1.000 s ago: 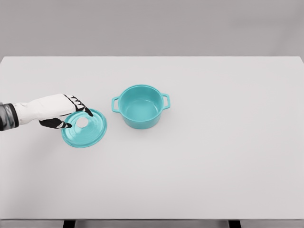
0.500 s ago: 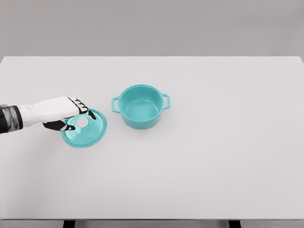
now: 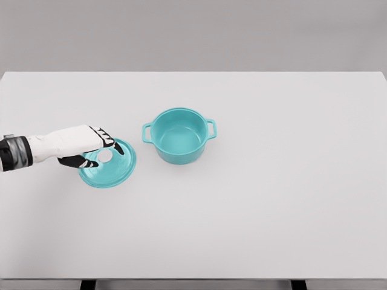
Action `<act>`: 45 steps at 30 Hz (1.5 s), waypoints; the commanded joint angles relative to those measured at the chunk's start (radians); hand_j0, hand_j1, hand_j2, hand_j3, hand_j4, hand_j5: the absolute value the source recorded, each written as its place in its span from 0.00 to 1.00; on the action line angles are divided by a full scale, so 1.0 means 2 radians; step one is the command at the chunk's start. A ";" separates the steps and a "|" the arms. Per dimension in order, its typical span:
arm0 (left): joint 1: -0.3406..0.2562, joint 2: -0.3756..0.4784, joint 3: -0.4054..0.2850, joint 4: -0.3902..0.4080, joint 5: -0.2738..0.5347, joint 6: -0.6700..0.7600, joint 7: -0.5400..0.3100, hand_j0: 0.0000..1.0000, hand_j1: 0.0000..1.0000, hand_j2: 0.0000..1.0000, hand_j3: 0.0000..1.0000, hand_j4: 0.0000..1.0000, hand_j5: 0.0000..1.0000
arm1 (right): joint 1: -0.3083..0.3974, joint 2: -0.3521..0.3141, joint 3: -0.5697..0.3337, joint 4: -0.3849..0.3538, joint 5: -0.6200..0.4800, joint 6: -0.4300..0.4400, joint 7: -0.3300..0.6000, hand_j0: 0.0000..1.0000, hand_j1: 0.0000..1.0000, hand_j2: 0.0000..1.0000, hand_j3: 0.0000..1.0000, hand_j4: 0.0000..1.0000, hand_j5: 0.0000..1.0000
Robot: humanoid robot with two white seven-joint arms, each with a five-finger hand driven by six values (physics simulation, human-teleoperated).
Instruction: Cover the pot with left arm
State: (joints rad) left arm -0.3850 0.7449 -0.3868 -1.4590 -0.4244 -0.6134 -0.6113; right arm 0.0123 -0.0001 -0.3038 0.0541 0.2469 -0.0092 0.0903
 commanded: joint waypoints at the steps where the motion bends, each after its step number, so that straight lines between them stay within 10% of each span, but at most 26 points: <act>1: 0.000 0.000 0.000 0.000 0.003 0.001 0.000 0.73 0.73 0.73 0.73 0.73 0.73 | 0.000 0.000 0.000 0.001 0.000 0.000 0.000 1.00 1.00 1.00 1.00 1.00 1.00; 45: 0.000 -0.010 0.001 0.020 -0.005 0.001 0.000 0.64 0.64 0.64 0.64 0.64 0.64 | 0.000 0.000 0.000 0.000 0.000 0.000 0.000 1.00 1.00 1.00 1.00 1.00 1.00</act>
State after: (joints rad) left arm -0.3850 0.7242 -0.3859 -1.4197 -0.4400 -0.6134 -0.6112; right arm 0.0108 -0.0001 -0.3038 0.0541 0.2469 -0.0092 0.0904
